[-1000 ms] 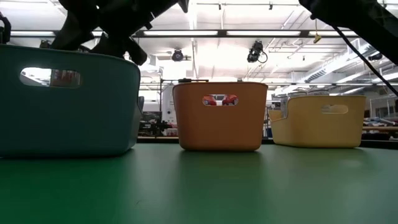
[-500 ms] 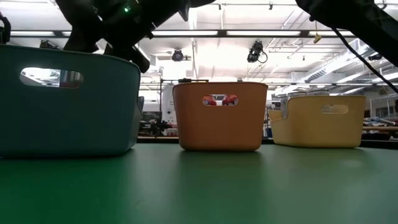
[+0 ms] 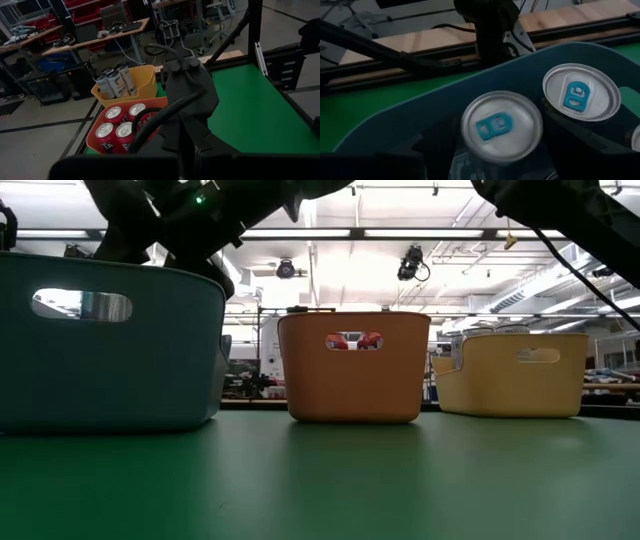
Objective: Sort soda cans
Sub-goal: Adjust the bins
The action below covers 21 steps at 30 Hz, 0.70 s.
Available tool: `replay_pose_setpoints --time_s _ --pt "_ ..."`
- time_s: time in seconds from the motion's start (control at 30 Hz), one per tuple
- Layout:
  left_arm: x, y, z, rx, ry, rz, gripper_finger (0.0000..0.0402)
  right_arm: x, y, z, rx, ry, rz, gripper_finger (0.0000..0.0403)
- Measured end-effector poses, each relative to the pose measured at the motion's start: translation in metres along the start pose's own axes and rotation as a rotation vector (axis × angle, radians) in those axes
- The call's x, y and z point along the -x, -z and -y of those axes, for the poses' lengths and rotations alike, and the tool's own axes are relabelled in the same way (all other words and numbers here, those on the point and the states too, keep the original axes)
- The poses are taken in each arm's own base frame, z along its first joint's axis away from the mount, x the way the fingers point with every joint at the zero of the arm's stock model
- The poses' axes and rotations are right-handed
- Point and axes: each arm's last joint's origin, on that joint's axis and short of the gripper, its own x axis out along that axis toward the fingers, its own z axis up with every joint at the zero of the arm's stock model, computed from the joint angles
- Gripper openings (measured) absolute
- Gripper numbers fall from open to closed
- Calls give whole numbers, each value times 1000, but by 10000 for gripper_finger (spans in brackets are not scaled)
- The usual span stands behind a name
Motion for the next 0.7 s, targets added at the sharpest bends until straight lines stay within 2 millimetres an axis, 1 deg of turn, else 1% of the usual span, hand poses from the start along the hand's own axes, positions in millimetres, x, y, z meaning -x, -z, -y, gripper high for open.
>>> replay_pose_setpoints --time_s 0.4,0.7 --pt "-1 1 1 2 1 -14 0 -1 0 0 12 5 4 280" --pt "-1 1 1 19 1 -12 0 7 -14 0 56 8 58 296"
